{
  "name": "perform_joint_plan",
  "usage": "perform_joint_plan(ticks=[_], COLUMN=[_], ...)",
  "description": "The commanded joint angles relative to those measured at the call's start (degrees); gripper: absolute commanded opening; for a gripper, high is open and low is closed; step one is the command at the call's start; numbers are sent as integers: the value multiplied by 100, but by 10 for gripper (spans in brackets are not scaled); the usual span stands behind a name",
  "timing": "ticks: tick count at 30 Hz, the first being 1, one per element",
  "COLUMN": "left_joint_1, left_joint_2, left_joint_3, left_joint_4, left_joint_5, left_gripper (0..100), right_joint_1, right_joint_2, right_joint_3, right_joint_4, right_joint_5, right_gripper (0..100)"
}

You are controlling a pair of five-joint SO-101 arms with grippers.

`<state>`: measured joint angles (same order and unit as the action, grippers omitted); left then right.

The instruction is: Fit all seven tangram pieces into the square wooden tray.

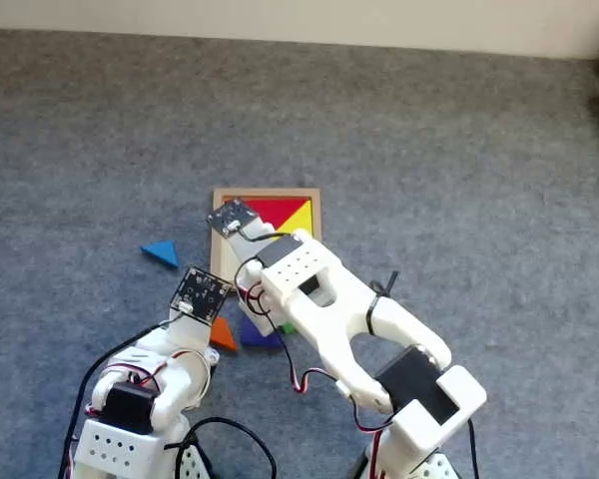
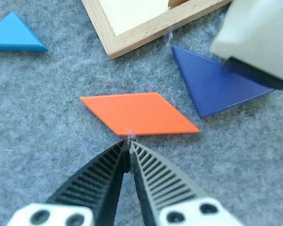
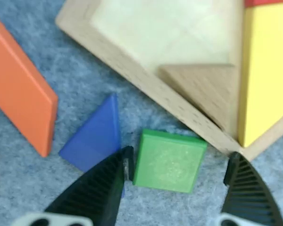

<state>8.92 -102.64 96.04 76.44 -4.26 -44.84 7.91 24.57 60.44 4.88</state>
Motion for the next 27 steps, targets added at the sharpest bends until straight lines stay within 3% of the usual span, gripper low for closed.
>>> perform_joint_plan(ticks=[1,9,27], left_joint_1=[84,84,84], left_joint_2=[-259,-259,-259], left_joint_3=[119,119,119], left_joint_4=[0,0,0], left_joint_5=[35,35,35], left_gripper=[7,7,7], right_joint_1=[13,277,-57], right_joint_2=[110,136,145], right_joint_3=[-180,-189,-189], right_joint_4=[13,312,646], right_joint_5=[-44,-9,9], right_gripper=[286,286,285])
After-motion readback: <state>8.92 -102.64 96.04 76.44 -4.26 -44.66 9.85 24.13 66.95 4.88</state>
